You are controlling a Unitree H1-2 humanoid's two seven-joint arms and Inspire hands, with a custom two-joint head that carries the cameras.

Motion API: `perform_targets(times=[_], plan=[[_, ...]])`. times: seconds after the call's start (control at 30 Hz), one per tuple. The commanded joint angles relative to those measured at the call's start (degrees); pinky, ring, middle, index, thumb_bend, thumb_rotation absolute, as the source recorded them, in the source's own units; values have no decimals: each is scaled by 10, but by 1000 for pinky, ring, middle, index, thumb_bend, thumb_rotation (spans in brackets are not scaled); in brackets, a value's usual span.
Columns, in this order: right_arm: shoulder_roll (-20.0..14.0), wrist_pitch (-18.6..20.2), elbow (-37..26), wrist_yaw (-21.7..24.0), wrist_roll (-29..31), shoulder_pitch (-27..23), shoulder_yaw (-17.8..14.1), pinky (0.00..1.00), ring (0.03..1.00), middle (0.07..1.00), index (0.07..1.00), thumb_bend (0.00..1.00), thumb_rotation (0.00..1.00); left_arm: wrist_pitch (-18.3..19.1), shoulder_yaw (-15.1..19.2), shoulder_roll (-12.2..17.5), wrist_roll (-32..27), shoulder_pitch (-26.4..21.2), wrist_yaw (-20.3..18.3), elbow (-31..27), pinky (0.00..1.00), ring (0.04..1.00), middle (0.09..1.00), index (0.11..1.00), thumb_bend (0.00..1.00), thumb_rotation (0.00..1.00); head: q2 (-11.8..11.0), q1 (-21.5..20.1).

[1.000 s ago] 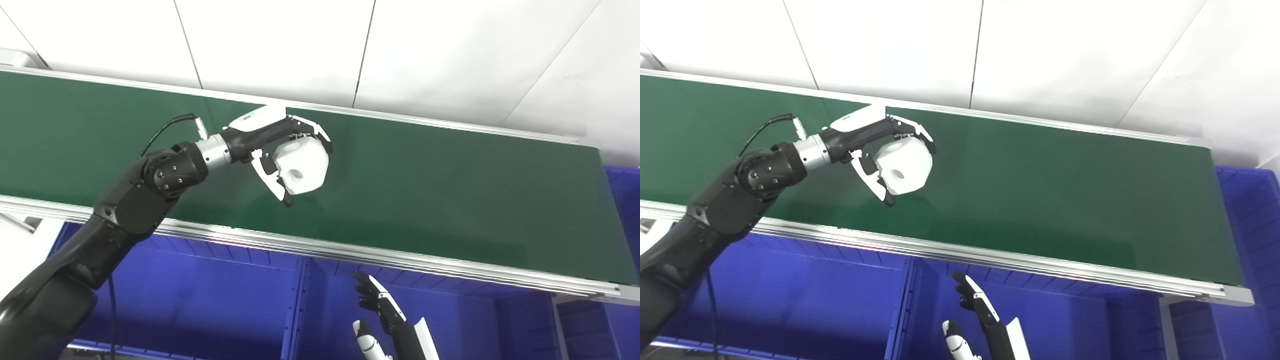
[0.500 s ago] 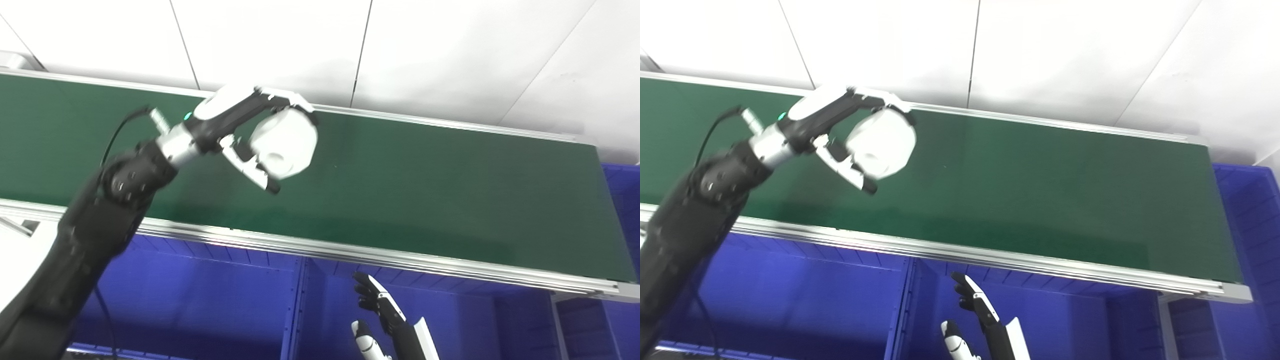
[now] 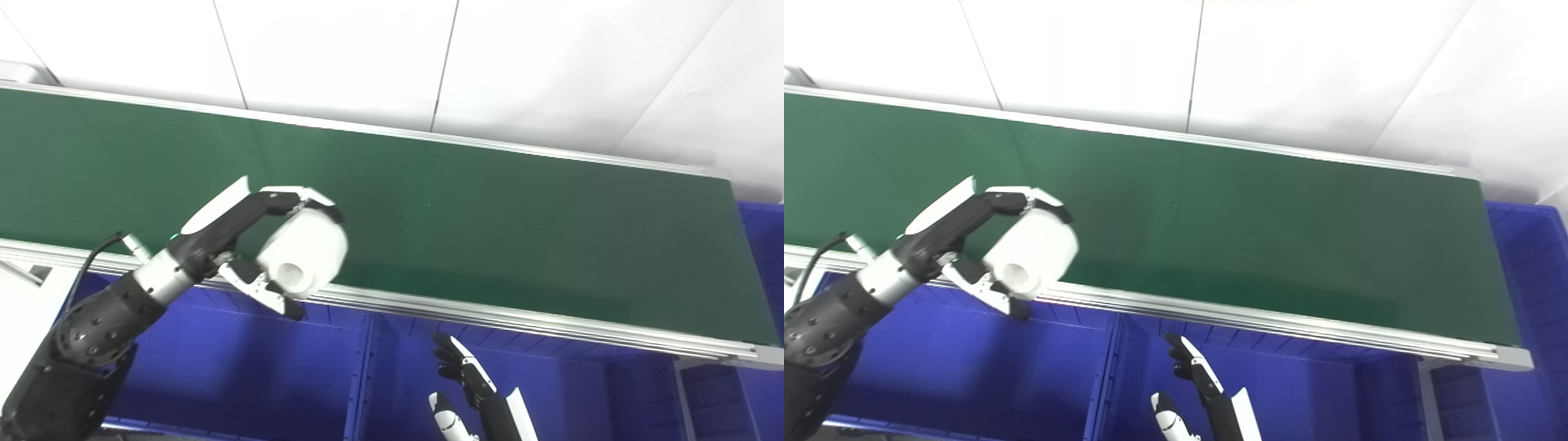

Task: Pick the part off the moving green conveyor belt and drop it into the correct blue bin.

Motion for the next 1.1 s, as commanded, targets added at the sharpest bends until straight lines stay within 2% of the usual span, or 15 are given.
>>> perform_targets(times=[0.0, 0.03, 0.1, 0.13, 0.2, 0.3, 0.47, 0.7, 0.8, 0.97, 1.0, 1.07], plan=[[9, 0, -22, 15, -3, 5, 13, 824, 879, 905, 885, 278, 778, -1, 15, 22, -25, 6, -5, -10, 379, 463, 511, 247, 465, 0, 0, 0], [9, 2, -25, 16, -2, 3, 12, 825, 880, 905, 885, 280, 784, -3, 19, 26, -30, 12, -9, -6, 380, 463, 511, 246, 465, 0, 22, 3], [9, 16, -38, 21, 0, -5, 8, 825, 882, 907, 887, 288, 806, -5, 24, 34, -37, 15, -16, 3, 377, 464, 511, 246, 465, 0, 91, 14], [10, 24, -45, 25, -1, -10, 6, 824, 882, 907, 888, 290, 811, -1, 27, 37, -40, 14, -19, 5, 377, 464, 510, 245, 465, 0, 108, 11], [11, 32, -51, 31, 1, -20, 2, 826, 882, 906, 890, 303, 836, 9, 31, 40, -43, 11, -25, 8, 386, 461, 505, 245, 466, 0, 109, -6], [12, 40, -48, 40, 11, -36, -3, 835, 886, 905, 893, 329, 866, 16, 34, 38, -46, 10, -32, 13, 390, 459, 503, 247, 466, 0, 108, -9], [17, 48, -50, 43, 5, -40, -2, 820, 876, 899, 885, 329, 858, 1, 30, 29, -38, 11, -35, 22, 376, 463, 507, 247, 465, 0, 105, -18], [19, 31, -43, 38, 8, -37, -3, 824, 879, 901, 885, 314, 833, 10, 26, 23, -24, 12, -36, 28, 383, 460, 502, 251, 466, 0, 99, -21], [19, 32, -43, 38, 9, -35, -3, 829, 882, 901, 886, 333, 860, 18, 25, 23, -17, 14, -37, 27, 381, 461, 503, 242, 466, 0, 99, -25], [23, 38, -47, 37, -3, -32, 0, 817, 876, 900, 882, 329, 871, -2, 19, 30, 26, 17, -37, 27, 369, 465, 512, 239, 465, 0, 98, -29], [24, 39, -47, 38, -4, -32, 0, 816, 876, 900, 882, 327, 869, -21, 15, 36, 49, 15, -38, 29, 367, 466, 513, 243, 465, 0, 99, -32], [25, 40, -47, 38, -5, -31, 0, 812, 873, 901, 881, 331, 870, -47, 11, 46, 73, 9, -42, 37, 362, 458, 527, 330, 464, 0, 99, -33]])
